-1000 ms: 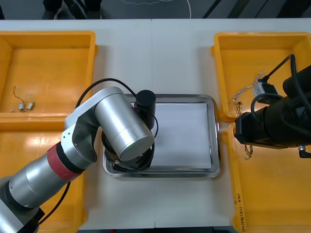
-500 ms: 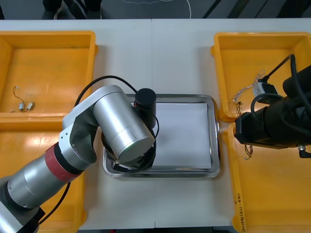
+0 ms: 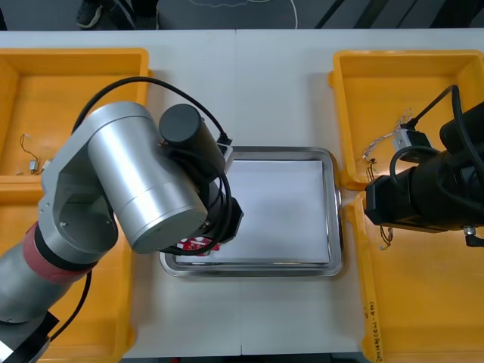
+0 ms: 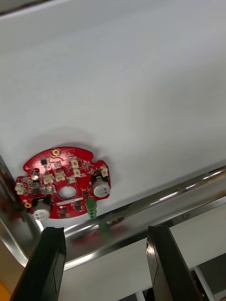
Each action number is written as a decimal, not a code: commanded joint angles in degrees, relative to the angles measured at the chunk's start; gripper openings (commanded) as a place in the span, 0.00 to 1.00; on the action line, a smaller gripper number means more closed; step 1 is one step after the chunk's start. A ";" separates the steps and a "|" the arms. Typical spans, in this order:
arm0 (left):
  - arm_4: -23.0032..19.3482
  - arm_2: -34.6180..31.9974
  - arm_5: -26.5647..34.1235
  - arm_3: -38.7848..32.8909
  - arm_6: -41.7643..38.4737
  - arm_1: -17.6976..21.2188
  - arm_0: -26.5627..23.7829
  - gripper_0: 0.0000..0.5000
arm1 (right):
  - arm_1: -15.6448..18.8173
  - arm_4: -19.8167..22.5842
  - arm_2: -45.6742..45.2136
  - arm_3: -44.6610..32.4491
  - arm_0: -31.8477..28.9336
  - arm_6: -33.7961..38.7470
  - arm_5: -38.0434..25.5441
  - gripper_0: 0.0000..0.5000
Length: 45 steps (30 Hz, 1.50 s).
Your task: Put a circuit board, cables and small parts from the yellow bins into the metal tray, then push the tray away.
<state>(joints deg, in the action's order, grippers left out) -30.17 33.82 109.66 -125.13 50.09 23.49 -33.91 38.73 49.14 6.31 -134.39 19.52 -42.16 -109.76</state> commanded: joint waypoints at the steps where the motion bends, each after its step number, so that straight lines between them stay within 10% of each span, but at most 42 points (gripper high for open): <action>1: -0.51 -5.96 0.34 -6.44 1.68 3.66 1.21 1.00 | 0.38 0.78 0.37 -0.70 0.61 -0.38 -0.24 0.00; 20: -8.06 -37.25 0.34 -9.61 13.01 14.91 12.64 1.00 | -0.50 -4.76 11.53 -0.61 6.06 -6.27 0.16 0.00; 45: -7.10 -51.49 0.34 12.98 41.93 18.52 9.38 1.00 | -6.65 -15.04 30.51 4.14 19.68 -46.44 0.16 0.00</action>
<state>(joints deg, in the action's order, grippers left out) -38.27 -16.48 109.68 -113.96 83.34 38.37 -21.90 32.79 34.71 34.40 -130.51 36.23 -83.30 -109.73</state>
